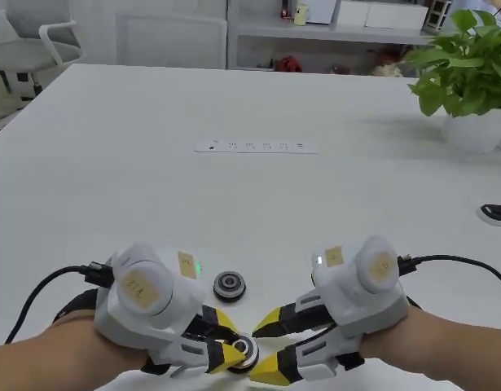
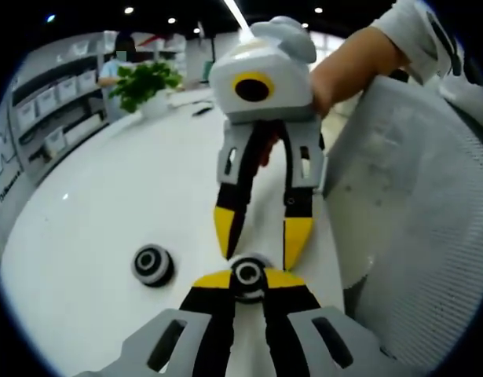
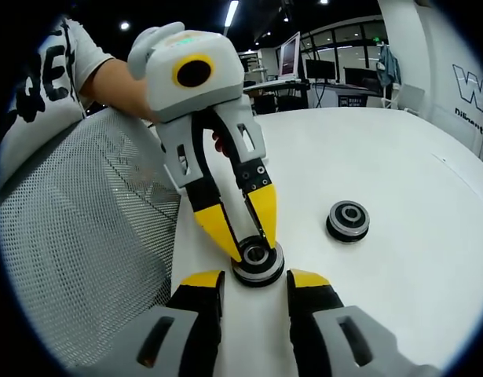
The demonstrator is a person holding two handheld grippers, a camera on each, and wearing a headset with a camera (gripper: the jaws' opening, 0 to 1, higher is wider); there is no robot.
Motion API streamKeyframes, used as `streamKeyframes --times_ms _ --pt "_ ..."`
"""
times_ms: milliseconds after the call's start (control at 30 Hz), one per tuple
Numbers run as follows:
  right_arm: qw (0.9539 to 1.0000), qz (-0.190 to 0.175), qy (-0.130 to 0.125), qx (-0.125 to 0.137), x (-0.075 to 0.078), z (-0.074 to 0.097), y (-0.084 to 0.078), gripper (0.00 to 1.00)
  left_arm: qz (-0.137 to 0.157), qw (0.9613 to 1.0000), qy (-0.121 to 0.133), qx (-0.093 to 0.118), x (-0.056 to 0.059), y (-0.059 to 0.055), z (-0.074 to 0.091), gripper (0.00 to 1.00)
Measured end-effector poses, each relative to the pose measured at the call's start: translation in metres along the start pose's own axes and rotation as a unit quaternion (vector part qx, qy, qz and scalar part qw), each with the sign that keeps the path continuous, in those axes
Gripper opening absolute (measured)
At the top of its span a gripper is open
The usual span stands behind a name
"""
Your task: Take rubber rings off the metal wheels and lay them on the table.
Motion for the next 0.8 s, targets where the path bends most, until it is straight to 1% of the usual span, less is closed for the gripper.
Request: streamKeyframes --times_ms 233,433,600,800 --pt "1.0000 -0.001 0.001 0.000 0.0000 -0.0029 -0.0005 0.28 -0.002 1.0000 0.004 0.001 -0.0001 -0.0001 -0.0001 0.13" --pt "0.9999 -0.010 -0.003 0.005 0.0014 -0.0015 -0.0015 0.24 -0.001 1.0000 0.003 0.003 -0.0007 -0.0003 -0.0004 0.13" --pt "0.9999 -0.008 -0.003 0.008 0.0015 0.0000 -0.0027 0.23 -0.002 1.0000 0.004 0.003 -0.0005 -0.0005 -0.0005 0.13" --pt "1.0000 -0.007 -0.003 0.006 0.0014 0.0033 -0.0059 0.18 -0.002 1.0000 0.005 0.006 -0.0004 -0.0007 -0.0005 0.13"
Point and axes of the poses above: the centre of the closed fingertips' face, and the gripper's own axes: z roughly backward along the fingers, x roughly to its right, y roughly out of its top, the point moved 6 cm from there along z, roughly backward along the fingers, and after that the axes turned 11 degrees about -x, right-handed, at the moved point
